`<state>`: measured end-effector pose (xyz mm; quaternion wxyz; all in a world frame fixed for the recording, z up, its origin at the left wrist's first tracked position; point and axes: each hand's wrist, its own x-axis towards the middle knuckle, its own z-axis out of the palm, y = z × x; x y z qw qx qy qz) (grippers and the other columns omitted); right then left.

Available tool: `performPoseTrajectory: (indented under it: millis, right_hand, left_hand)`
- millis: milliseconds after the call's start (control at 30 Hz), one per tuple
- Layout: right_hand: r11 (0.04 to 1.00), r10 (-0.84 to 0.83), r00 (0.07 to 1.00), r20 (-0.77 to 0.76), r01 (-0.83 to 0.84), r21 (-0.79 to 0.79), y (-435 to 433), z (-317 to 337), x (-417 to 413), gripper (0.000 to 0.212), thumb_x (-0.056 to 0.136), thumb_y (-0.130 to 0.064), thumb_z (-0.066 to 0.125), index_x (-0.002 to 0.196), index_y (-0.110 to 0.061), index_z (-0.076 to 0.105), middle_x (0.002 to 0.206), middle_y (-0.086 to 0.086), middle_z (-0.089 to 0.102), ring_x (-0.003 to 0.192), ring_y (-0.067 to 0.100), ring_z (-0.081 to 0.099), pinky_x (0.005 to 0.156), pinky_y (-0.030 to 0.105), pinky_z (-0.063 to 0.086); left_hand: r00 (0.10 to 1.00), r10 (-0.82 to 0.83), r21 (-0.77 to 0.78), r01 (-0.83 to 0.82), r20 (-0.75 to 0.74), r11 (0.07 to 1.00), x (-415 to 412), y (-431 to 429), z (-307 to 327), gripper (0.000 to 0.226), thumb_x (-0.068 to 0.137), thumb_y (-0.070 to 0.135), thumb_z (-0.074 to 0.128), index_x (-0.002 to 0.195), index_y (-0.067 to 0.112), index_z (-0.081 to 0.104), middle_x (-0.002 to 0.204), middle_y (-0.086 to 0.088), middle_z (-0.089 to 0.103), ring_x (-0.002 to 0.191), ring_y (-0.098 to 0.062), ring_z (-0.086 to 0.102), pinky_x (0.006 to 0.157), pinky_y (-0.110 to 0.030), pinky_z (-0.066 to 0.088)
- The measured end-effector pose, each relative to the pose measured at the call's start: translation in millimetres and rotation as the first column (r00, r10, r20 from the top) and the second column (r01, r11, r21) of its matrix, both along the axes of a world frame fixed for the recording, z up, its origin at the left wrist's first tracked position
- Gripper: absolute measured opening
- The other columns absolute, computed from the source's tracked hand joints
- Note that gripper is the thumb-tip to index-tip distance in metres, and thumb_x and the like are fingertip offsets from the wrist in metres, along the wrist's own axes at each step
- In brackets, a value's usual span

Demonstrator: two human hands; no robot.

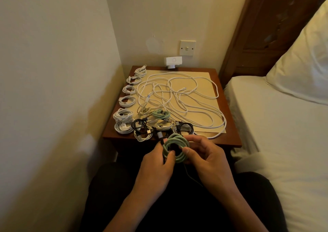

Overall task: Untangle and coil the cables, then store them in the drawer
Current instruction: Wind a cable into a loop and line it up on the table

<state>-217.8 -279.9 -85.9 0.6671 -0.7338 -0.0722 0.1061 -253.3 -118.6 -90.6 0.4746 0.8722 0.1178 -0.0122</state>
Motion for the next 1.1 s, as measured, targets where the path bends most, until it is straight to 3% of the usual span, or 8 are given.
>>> performPoseTrajectory:
  millis: [133, 300, 500, 600, 733, 867, 1000, 1100]
  right_hand:
    - [0.997, 0.001, 0.999, 0.052, 0.003, -0.077, -6.4, -2.8, 3.1, 0.035, 0.099, 0.0, 0.061, 0.119, -0.028, 0.068, 0.108, -0.008, 0.077, 0.106, 0.009, 0.073, 0.088, 0.031, 0.06]
    - [0.998, 0.029, 0.999, -0.032, -0.031, -0.055, -13.0, -8.7, 4.7, 0.036, 0.101, 0.002, 0.055, 0.121, -0.027, 0.065, 0.107, -0.002, 0.077, 0.102, 0.016, 0.074, 0.084, 0.038, 0.062]
    - [0.999, 0.04, 0.994, -0.098, -0.037, 0.031, -15.4, -10.9, 1.5, 0.038, 0.101, 0.004, 0.053, 0.122, -0.025, 0.065, 0.109, 0.0, 0.077, 0.102, 0.017, 0.074, 0.074, 0.028, 0.06]
    - [0.999, 0.041, 0.997, -0.064, -0.041, 0.01, -14.2, -11.2, -1.4, 0.039, 0.101, 0.005, 0.053, 0.122, -0.025, 0.065, 0.109, 0.0, 0.077, 0.103, 0.018, 0.074, 0.079, 0.031, 0.061]
    - [0.998, 0.061, 0.998, -0.006, -0.061, -0.034, -12.3, -9.0, -3.6, 0.04, 0.101, 0.007, 0.052, 0.122, -0.026, 0.064, 0.108, -0.003, 0.076, 0.104, 0.013, 0.073, 0.087, 0.033, 0.06]
    - [0.99, 0.129, 0.992, 0.0, -0.129, -0.053, -12.5, -7.9, -6.0, 0.048, 0.099, 0.007, 0.056, 0.121, -0.034, 0.063, 0.112, -0.004, 0.073, 0.108, 0.014, 0.071, 0.087, 0.033, 0.059]
    - [0.96, 0.272, 0.962, 0.008, -0.27, -0.076, -15.8, -4.7, 0.4, 0.064, 0.096, 0.002, 0.064, 0.138, -0.047, 0.055, 0.125, -0.01, 0.066, 0.115, 0.014, 0.068, 0.093, 0.034, 0.059]
    - [0.964, 0.218, 0.971, 0.1, -0.199, -0.174, -15.4, -2.3, 10.5, 0.048, 0.095, -0.006, 0.07, 0.129, -0.04, 0.065, 0.12, -0.011, 0.071, 0.111, 0.009, 0.07, 0.092, 0.035, 0.06]
  left_hand:
    - [0.989, -0.078, -0.196, 0.052, -0.128, 0.979, 1.6, 6.6, 3.6, 0.019, 0.103, 0.044, 0.053, 0.105, 0.034, 0.068, 0.094, 0.004, 0.073, 0.086, -0.009, 0.068, 0.089, -0.044, 0.055]
    - [0.981, -0.11, -0.458, 0.024, -0.162, 0.889, -1.3, 9.3, 8.4, 0.026, 0.104, 0.039, 0.052, 0.106, 0.025, 0.073, 0.104, 0.001, 0.074, 0.099, -0.013, 0.069, 0.097, -0.041, 0.051]
    - [0.978, -0.062, -0.907, -0.162, -0.201, 0.39, -5.4, 4.6, 11.7, 0.036, 0.098, 0.028, 0.054, 0.109, -0.002, 0.071, 0.104, -0.016, 0.073, 0.089, -0.019, 0.072, 0.071, -0.027, 0.058]
    - [0.973, -0.061, -0.939, -0.196, -0.221, 0.282, -8.7, -1.6, 11.8, 0.034, 0.094, 0.029, 0.055, 0.09, 0.005, 0.08, 0.086, -0.011, 0.071, 0.074, -0.016, 0.069, 0.061, -0.026, 0.053]
    - [0.961, -0.092, -0.948, -0.238, -0.261, 0.21, -7.6, -2.3, 10.3, 0.027, 0.089, 0.03, 0.063, 0.086, 0.01, 0.08, 0.078, -0.006, 0.065, 0.068, -0.013, 0.061, 0.068, -0.027, 0.042]
    - [0.948, -0.12, -0.934, -0.257, -0.294, 0.248, -5.8, 7.6, 5.5, 0.023, 0.084, 0.028, 0.07, 0.092, 0.007, 0.074, 0.076, -0.007, 0.062, 0.067, -0.014, 0.056, 0.07, -0.028, 0.038]
    - [0.94, -0.167, -0.882, -0.202, -0.296, 0.426, 1.6, 18.7, 0.9, 0.025, 0.082, 0.032, 0.073, 0.089, 0.008, 0.078, 0.081, -0.009, 0.066, 0.074, -0.017, 0.062, 0.084, -0.034, 0.046]
    - [0.962, -0.111, -0.764, -0.126, -0.25, 0.632, 13.7, 24.0, 0.6, 0.034, 0.087, 0.045, 0.068, 0.095, 0.014, 0.079, 0.09, -0.008, 0.071, 0.078, -0.018, 0.06, 0.074, -0.031, 0.043]
